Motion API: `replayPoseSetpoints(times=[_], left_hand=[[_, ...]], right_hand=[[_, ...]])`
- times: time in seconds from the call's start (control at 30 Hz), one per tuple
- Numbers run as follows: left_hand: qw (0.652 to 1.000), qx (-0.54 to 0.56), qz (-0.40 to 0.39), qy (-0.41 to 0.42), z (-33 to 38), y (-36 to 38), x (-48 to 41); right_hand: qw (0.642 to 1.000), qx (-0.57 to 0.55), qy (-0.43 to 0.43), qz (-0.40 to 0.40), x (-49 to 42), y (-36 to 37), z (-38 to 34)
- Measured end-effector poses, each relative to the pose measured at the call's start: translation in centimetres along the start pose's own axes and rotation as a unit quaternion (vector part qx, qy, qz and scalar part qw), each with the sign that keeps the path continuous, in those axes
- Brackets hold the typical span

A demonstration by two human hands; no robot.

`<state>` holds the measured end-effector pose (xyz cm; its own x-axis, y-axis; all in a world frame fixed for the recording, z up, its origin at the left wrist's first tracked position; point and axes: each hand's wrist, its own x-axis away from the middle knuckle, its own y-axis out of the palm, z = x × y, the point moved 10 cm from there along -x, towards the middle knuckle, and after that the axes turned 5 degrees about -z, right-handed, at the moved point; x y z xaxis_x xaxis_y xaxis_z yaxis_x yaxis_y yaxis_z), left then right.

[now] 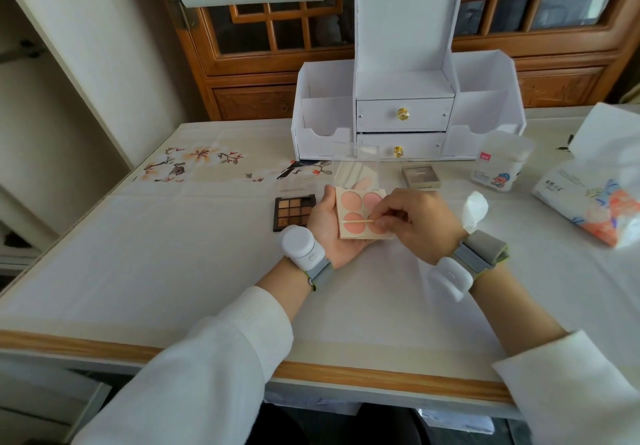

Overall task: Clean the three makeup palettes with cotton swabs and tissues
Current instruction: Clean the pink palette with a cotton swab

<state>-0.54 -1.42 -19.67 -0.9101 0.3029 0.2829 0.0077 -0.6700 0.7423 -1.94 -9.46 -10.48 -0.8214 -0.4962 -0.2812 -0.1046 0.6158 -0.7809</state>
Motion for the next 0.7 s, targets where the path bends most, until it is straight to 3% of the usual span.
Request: replayPoseSetpoints(times=[0.7], left_hand=[[1.0,-0.023,-0.01,0.017,0.41,-0.1,-0.14]], right_hand=[[0.999,0.02,-0.036,-0.002,0.09,-0.17,-0.27]])
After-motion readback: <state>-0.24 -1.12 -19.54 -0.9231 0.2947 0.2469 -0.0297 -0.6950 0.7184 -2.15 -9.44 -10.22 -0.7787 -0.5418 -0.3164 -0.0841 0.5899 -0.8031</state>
